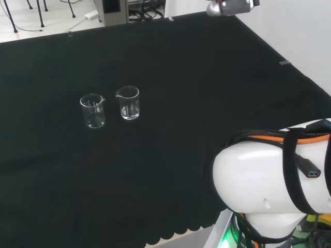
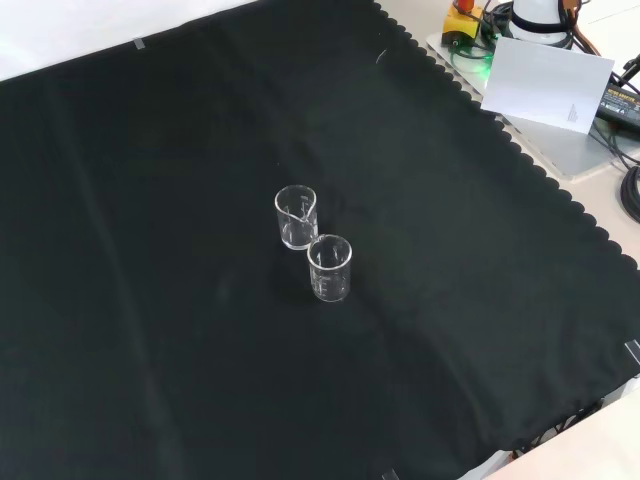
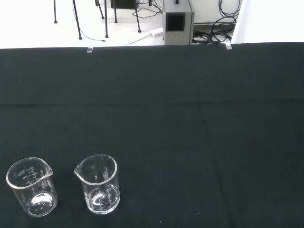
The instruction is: Pick up the beaker on the right.
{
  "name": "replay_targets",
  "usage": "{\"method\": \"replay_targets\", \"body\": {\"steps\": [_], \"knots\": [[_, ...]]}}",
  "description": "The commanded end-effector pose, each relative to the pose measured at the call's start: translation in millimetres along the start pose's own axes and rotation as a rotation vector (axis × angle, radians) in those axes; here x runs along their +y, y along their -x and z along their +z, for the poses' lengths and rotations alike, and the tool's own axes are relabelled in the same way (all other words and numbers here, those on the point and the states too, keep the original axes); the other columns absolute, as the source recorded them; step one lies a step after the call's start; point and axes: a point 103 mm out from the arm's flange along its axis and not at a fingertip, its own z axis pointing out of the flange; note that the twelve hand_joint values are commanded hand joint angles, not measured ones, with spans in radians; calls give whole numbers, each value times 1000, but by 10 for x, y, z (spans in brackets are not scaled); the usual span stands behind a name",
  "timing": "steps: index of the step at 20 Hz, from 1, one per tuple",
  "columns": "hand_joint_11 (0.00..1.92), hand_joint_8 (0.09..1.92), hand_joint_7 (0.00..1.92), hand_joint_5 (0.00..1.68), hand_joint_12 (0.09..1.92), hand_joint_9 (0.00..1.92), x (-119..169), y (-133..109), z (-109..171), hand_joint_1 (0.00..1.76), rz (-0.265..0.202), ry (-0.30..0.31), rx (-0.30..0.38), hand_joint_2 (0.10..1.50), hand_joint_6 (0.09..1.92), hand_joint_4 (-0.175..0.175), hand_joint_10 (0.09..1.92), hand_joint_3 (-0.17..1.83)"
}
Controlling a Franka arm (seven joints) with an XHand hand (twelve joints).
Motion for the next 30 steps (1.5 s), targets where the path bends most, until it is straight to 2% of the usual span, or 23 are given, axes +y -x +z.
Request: {"method": "replay_targets", "body": {"steps": [1, 2, 4, 8, 13, 16, 17, 18, 19, 23, 25, 29, 30], "knots": [[37, 554, 225, 375, 1081, 259, 26, -26, -155, 311, -11, 36, 6, 1106, 87, -13, 609, 533], [18, 520, 199, 352, 1046, 218, 52, 33, -171, 230, -9, 36, 12, 1183, 87, -3, 608, 449], [3, 490, 182, 336, 1020, 187, 134, 219, -176, 167, -1, 22, 26, 1249, 87, 4, 609, 370], [0, 480, 180, 333, 1012, 178, 300, 560, -139, 151, 16, 6, 21, 1270, 87, 6, 610, 340], [0, 476, 184, 322, 1009, 180, 438, 725, -24, 195, 33, -18, 4, 1251, 87, 4, 613, 307], [0, 475, 188, 288, 1013, 183, 476, 718, 93, 275, 41, -35, 12, 1199, 87, 1, 618, 277], [0, 476, 189, 280, 1015, 184, 534, 809, 143, 296, 46, -40, 13, 1183, 87, 0, 620, 271], [0, 476, 190, 275, 1017, 185, 492, 685, 187, 314, 50, -46, 17, 1169, 87, -1, 622, 267], [0, 477, 191, 272, 1018, 186, 499, 658, 236, 334, 55, -51, 18, 1155, 87, -1, 624, 263], [0, 482, 196, 267, 1026, 198, 597, 680, 498, 406, 53, -84, 40, 1104, 87, -3, 633, 256], [0, 493, 197, 266, 1046, 214, 655, 626, 691, 453, 53, -94, 54, 1041, 87, -3, 642, 303], [0, 526, 215, 266, 1121, 256, 898, 719, 998, 541, 40, -84, 87, 897, 87, -3, 656, 439], [0, 531, 218, 267, 1139, 265, 887, 600, 1042, 557, 40, -80, 89, 873, 87, -3, 659, 460]]}}
